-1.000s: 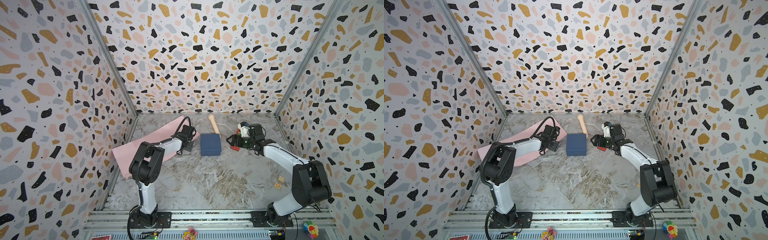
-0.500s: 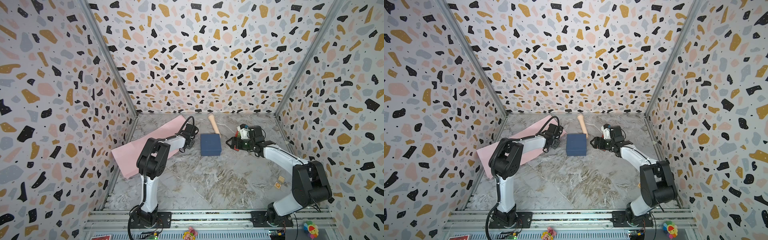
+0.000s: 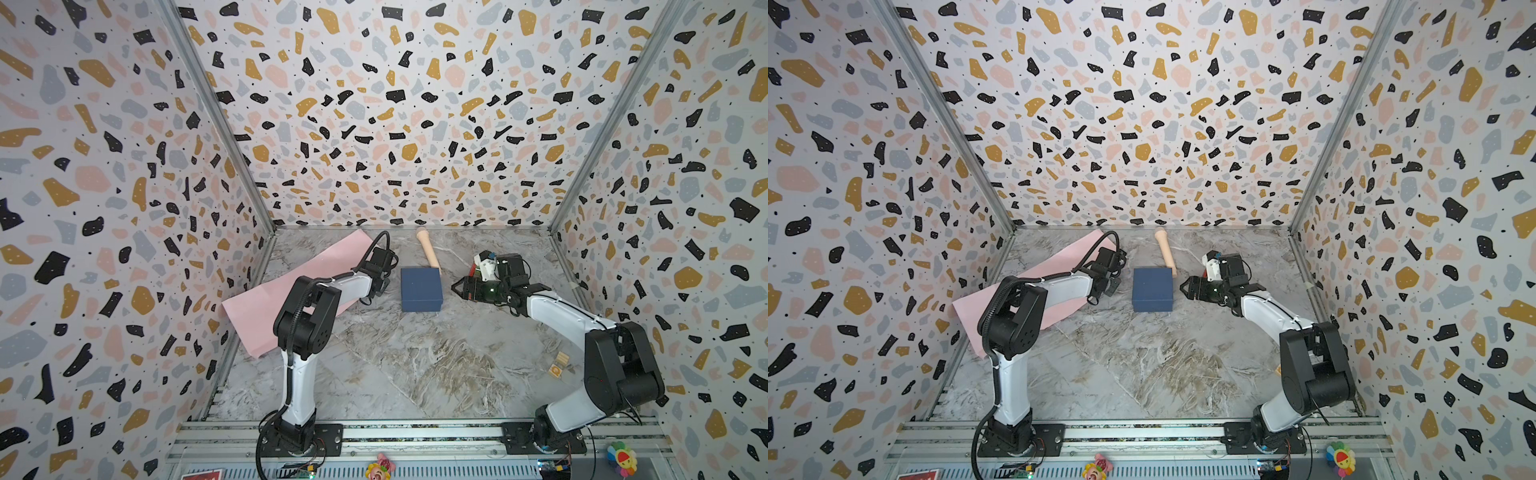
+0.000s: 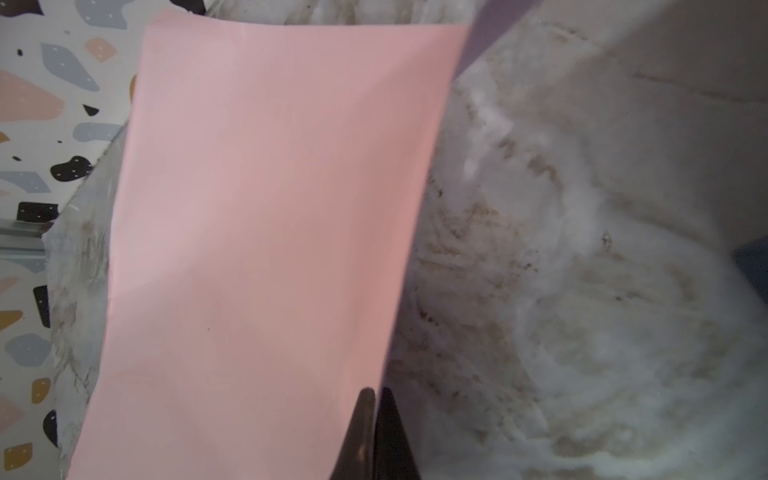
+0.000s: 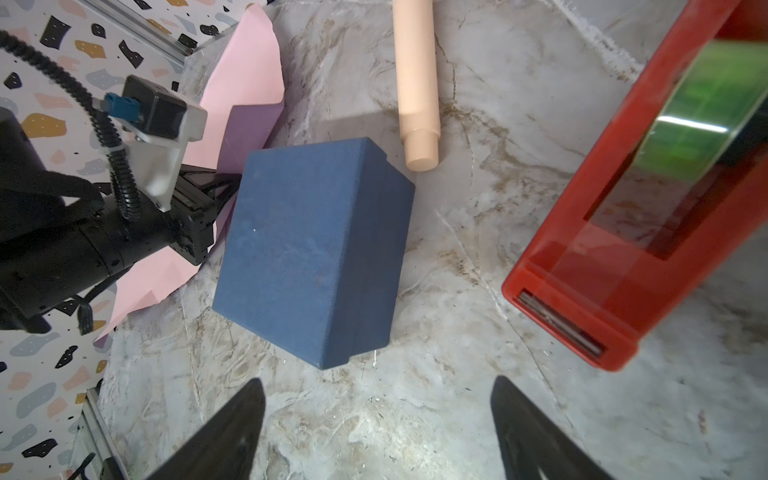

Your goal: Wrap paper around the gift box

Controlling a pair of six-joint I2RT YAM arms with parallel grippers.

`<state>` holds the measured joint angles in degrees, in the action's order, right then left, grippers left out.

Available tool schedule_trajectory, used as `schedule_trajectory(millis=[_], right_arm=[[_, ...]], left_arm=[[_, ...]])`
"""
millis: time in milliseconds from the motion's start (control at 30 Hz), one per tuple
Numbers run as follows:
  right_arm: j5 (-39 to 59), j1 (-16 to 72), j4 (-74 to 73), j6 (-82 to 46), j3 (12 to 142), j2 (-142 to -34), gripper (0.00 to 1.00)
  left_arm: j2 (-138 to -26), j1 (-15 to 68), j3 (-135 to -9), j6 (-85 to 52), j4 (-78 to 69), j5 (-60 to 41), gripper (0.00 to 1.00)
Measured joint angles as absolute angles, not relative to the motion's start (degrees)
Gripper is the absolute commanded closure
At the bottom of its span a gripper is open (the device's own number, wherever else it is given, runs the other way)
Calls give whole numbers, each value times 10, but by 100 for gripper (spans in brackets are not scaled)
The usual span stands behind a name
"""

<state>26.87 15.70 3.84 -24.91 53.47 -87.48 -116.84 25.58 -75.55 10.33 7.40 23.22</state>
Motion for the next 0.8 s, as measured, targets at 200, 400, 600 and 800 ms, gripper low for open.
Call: schedule_trajectory(millis=[200,400,600,800], right_arm=[[290,157,52,-268,507,-812,14],[303,154,100,-267,510,-755,13],[317,136,129,-273,511,-719,13],[349,99,130,-295,536,-708,13]], left_arm=[[-1040,256,-674,39,43,253,100],[-788,279,-521,-75,-49,170,100],[-622,412,-389,-115,-97,131,100],[-535,519,-316,-144,-68,112,100]])
